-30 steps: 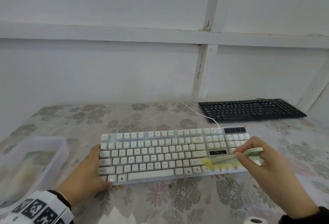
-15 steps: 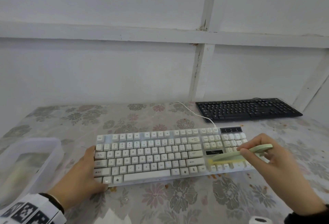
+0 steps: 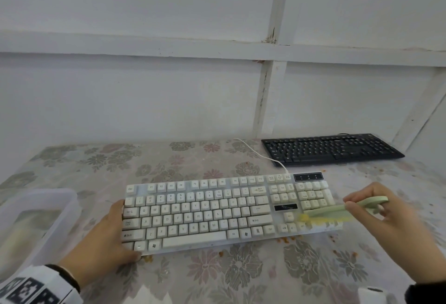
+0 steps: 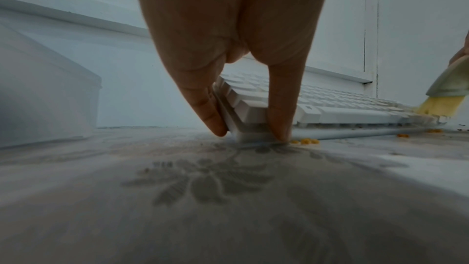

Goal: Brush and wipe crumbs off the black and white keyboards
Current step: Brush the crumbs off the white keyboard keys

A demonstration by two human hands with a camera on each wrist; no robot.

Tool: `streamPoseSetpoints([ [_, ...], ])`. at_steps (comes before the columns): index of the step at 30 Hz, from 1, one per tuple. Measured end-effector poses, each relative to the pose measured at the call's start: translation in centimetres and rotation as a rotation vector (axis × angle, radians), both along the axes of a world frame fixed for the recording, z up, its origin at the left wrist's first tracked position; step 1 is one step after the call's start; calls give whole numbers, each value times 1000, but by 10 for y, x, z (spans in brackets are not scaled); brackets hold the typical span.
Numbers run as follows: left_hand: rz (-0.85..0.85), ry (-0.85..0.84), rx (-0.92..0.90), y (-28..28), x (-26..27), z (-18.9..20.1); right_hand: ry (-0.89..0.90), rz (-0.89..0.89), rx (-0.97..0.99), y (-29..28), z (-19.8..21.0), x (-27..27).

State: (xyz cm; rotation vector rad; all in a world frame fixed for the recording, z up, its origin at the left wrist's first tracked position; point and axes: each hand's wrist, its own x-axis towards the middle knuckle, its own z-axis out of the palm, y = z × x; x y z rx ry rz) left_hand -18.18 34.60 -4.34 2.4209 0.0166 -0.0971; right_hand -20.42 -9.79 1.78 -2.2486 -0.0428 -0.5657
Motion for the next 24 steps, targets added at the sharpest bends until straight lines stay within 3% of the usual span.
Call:
streamPoseSetpoints([
  [4, -10, -13, -13, -1, 0, 0, -20, -1, -117, 6, 5, -2],
  [6, -11, -18, -14, -2, -1, 2, 50, 46, -16, 9, 6, -7],
  [14, -41, -9, 5, -4, -2, 3, 39, -124, -21, 3, 14, -11],
  [19, -39, -7, 7, -3, -2, 4, 52, 202, 128, 95, 23, -18],
  [24, -59, -1, 2, -4, -2, 5, 118, 403, 98, 181, 6, -20],
])
